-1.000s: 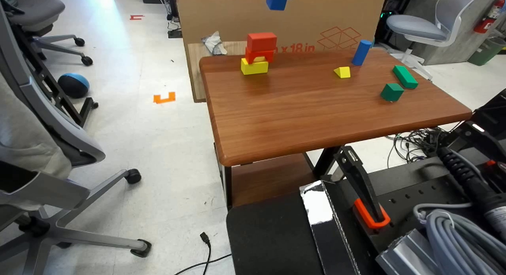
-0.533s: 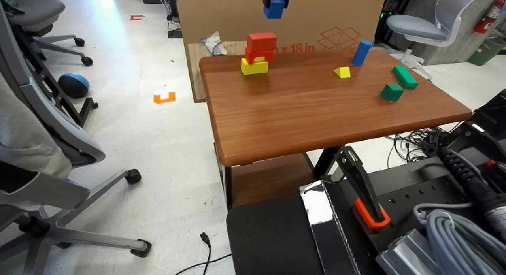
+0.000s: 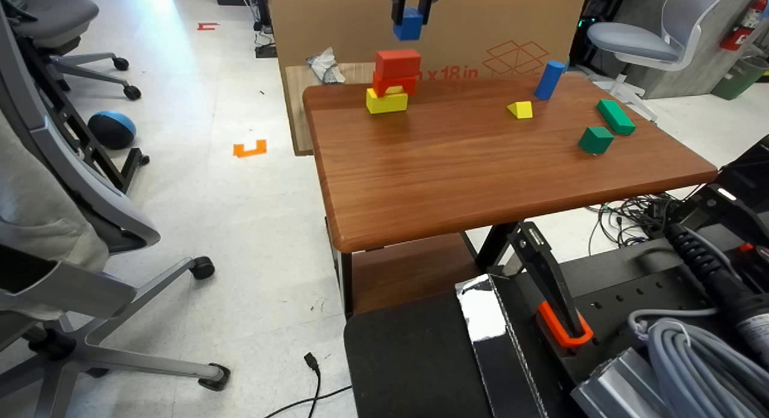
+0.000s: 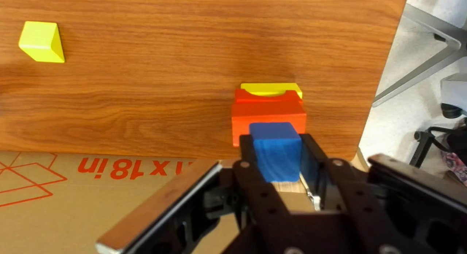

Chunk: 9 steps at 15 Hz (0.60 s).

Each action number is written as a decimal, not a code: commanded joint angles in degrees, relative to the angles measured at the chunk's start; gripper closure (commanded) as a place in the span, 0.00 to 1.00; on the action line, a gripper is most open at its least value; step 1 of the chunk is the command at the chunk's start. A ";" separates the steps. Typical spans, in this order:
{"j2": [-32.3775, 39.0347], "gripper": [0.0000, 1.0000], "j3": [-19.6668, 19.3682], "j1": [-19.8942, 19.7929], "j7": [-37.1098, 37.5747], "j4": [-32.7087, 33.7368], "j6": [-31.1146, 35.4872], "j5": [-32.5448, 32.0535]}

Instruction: Put the two orange blocks on the yellow block on the right and then put a blue block on the orange block

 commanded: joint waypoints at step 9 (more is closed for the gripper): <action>5.66 0.92 -0.43 0.74 -2.20 8.17 -6.92 -1.00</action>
